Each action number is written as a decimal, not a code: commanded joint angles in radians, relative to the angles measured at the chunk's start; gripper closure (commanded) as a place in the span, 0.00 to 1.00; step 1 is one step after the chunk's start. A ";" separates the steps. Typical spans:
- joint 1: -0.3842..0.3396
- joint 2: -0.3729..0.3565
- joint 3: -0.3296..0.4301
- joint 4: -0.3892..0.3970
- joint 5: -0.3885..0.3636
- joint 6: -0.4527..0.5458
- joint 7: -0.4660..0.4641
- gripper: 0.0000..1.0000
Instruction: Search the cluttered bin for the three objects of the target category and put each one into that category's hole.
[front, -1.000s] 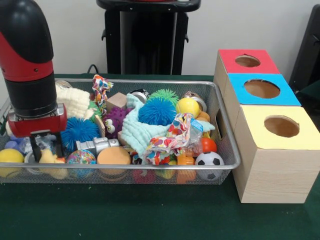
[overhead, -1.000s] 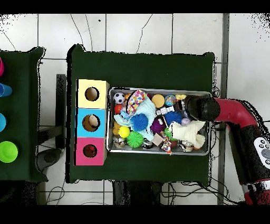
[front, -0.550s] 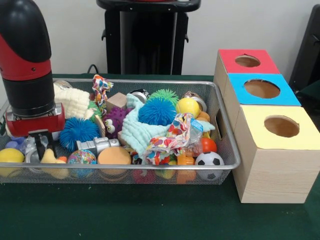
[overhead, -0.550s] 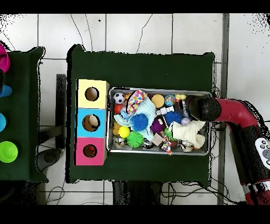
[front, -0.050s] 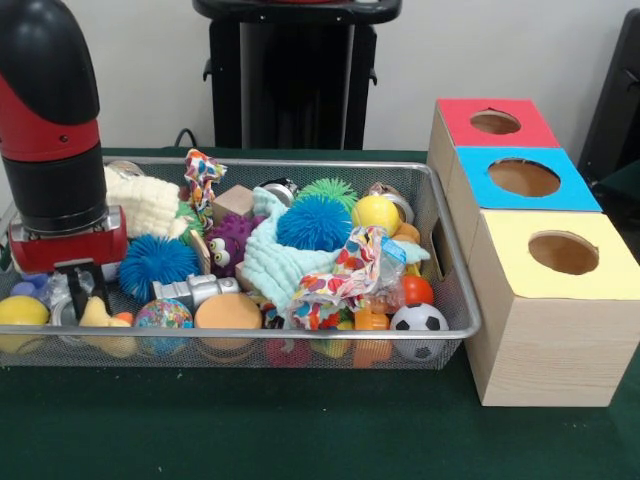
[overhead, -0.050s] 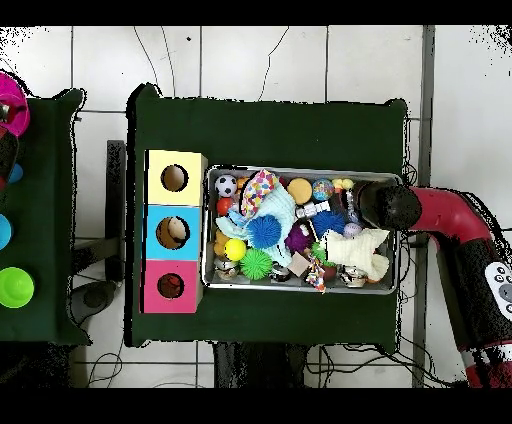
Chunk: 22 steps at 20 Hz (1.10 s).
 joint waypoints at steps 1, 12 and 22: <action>-0.013 -0.010 -0.005 0.073 -0.055 0.013 -0.271 1.00; 0.001 -0.073 -0.018 0.146 -0.025 0.051 -0.208 1.00; 0.023 -0.120 -0.029 0.207 0.002 0.069 -0.131 1.00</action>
